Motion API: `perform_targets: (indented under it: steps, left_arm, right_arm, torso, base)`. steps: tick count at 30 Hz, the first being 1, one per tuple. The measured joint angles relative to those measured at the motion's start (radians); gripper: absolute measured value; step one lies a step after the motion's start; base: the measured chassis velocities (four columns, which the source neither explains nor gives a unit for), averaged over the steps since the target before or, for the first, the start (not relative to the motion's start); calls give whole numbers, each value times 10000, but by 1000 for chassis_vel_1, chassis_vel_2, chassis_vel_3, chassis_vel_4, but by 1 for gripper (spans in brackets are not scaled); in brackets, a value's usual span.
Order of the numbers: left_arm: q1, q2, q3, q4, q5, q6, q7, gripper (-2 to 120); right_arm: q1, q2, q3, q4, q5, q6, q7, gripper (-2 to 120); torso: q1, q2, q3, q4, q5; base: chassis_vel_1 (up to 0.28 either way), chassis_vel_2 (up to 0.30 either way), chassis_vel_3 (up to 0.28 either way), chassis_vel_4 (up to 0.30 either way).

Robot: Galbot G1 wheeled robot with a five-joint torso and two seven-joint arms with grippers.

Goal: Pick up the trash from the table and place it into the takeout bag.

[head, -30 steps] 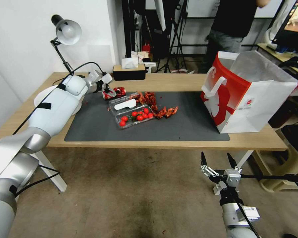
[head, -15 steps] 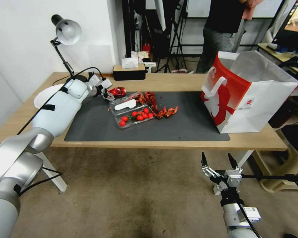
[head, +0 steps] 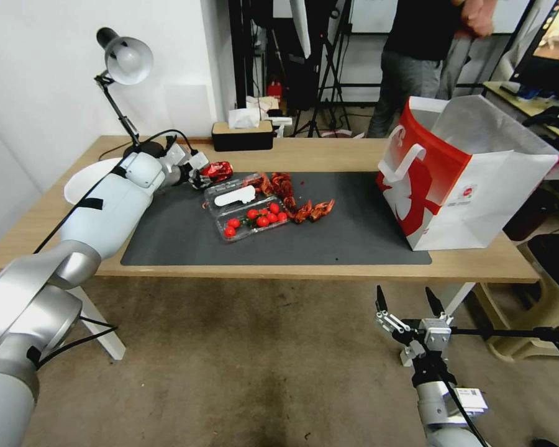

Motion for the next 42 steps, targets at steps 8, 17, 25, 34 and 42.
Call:
perform_targets:
  steps: [8, 17, 25, 34, 42]
  left_arm:
    - [27, -2, -24, 7, -15, -7, 0, 23]
    - [93, 27, -222, -150, -717, -323, 10, 23]
    - [110, 123, -253, -1152, -2586, -896, 67, 23]
    - [-613, -698, 679, -4142, -5239, -1061, -688, 23]
    - [-2239, -3088, 2020, -4369, -5552, -602, -1305, 23]
  right_arm:
    - [-2, 2, 0, -17, 0, 0, 0, 100]
    - [14, 30, -6, -49, 1, -4, -1, 100]
    - [44, 42, -8, -54, -1, -15, -4, 100]
    - [11, 121, 21, 28, -62, -59, -3, 100]
    - [-101, 315, 120, 150, -90, -58, -1, 100]
  torso:
    - [-1, 0, -1, 1, 0]
    - [1, 0, 4, 3, -12]
    - [0, 0, 2, 1, -3]
    - [1, -1, 1, -1, 2]
    - [0, -1, 0, -2, 3]
  base:
    - [0, 0, 0, 0]
    - [0, 0, 0, 0]
    - [0, 0, 0, 0]
    - [0, 0, 0, 0]
    - [0, 0, 0, 0]
